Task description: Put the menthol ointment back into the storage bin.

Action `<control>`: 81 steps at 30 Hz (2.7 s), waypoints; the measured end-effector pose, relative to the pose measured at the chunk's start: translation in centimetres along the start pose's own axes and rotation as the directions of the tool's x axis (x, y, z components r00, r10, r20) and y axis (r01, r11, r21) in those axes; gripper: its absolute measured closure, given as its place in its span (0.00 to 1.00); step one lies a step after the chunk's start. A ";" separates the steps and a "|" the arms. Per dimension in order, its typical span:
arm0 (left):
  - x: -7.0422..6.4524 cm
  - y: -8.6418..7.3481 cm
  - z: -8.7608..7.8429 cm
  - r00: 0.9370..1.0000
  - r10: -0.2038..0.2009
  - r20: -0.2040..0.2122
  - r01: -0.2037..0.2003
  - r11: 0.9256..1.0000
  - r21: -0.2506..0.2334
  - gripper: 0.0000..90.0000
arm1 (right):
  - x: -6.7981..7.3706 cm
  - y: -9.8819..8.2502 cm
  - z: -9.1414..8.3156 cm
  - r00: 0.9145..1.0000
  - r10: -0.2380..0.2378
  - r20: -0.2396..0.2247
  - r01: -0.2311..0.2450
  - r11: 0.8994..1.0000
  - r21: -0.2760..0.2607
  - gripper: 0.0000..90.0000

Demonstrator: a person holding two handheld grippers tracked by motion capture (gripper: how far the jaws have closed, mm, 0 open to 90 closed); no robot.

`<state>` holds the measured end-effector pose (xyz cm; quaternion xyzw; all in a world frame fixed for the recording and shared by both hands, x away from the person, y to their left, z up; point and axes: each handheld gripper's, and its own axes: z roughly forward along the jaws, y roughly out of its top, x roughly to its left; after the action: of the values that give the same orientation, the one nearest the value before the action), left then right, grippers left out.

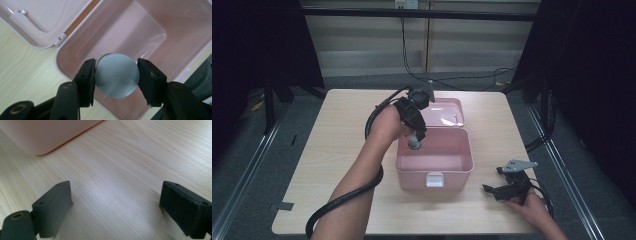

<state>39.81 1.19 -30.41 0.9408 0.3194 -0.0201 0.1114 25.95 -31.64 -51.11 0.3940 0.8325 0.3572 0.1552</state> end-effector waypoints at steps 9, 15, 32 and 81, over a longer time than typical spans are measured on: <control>0.0 0.6 1.6 0.999 -0.022 -0.024 0.021 0.999 -0.024 0.56 | 0.0 0.0 0.0 1.000 0.000 0.000 0.000 1.000 0.000 0.11; 0.0 0.9 2.9 0.998 -0.043 -0.036 0.042 0.999 -0.023 0.56 | 0.0 0.0 0.0 1.000 0.000 0.000 0.000 1.000 0.000 0.11; 0.4 1.4 6.4 0.989 -0.137 -0.046 0.136 0.990 -0.035 0.56 | 0.0 0.0 0.0 1.000 0.000 0.000 0.000 1.000 0.000 0.11; 1.2 0.7 11.4 0.963 -0.258 -0.084 0.253 0.965 -0.064 0.56 | 0.0 0.0 0.0 1.000 0.000 0.001 0.000 1.000 -0.002 0.11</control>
<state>41.56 -1.13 -41.51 0.8885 0.4432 0.0173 0.1178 25.94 -31.62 -51.12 0.3941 0.8320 0.3579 0.1559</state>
